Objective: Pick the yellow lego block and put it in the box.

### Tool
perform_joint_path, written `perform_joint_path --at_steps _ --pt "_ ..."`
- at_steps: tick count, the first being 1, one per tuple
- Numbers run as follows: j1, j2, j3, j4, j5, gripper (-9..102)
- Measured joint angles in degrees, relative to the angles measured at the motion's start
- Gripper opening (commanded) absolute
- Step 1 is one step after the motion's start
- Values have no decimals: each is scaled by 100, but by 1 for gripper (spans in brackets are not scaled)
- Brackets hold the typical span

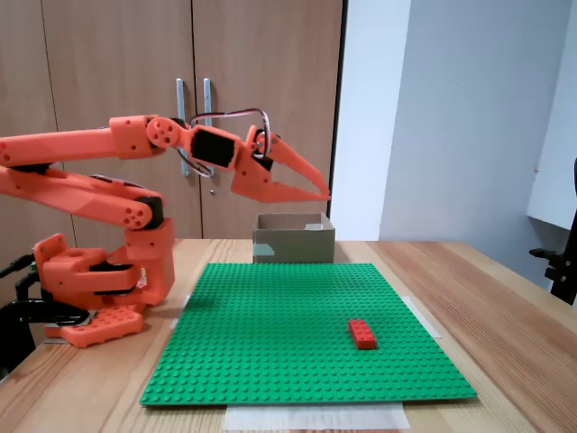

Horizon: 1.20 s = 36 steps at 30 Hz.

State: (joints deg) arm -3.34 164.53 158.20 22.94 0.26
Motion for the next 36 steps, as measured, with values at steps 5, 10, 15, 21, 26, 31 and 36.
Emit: perform_joint_path --at_steps 5,10,15,21,26,31,36 --pt "62 387 422 -53 79 -1" --pt "79 923 642 220 176 -1" --pt "158 1020 782 536 185 -1" --pt "229 1521 1248 606 229 -1" --pt "229 1828 1529 721 211 -1" --pt "229 1846 1723 756 167 -1" --pt "229 1995 1925 879 114 -1"
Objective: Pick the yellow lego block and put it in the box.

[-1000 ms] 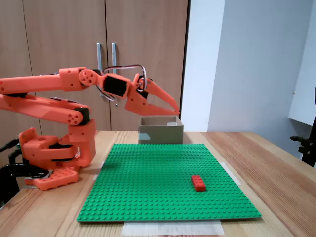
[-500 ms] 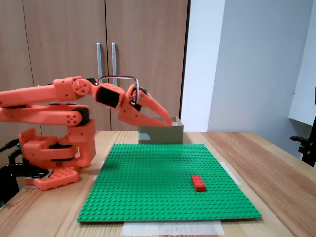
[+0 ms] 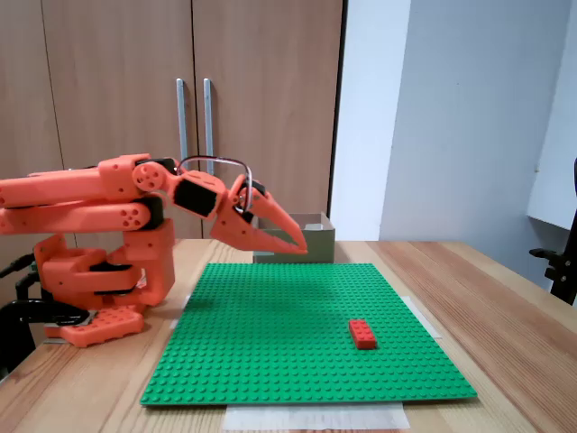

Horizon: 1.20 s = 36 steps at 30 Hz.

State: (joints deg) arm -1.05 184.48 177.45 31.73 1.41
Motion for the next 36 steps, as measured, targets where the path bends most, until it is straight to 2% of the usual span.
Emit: perform_joint_path --at_steps 19,36 --pt "-79 202 492 123 -26 -1" --pt "35 202 501 1002 -299 -1"
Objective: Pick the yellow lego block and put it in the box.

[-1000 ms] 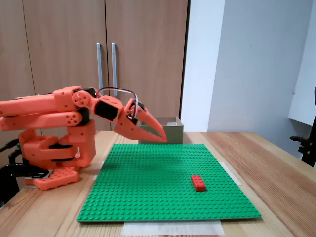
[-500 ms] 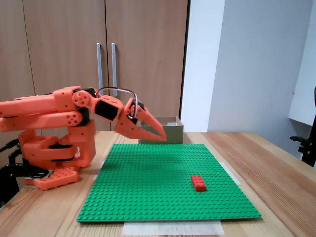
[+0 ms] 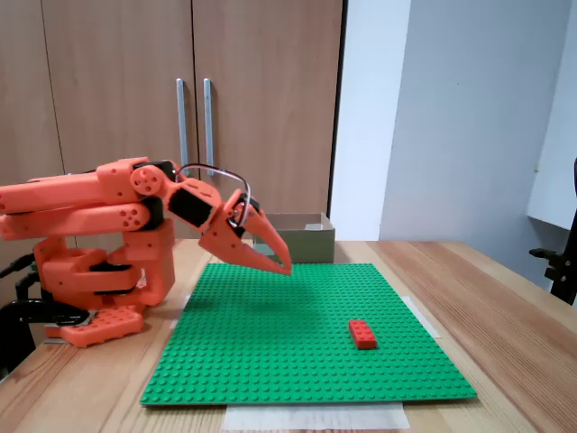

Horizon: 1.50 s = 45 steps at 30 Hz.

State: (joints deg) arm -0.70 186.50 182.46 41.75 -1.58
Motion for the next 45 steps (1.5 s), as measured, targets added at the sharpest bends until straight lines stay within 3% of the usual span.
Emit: perform_joint_path --at_steps 45 --pt "9 0 0 211 -35 -1"
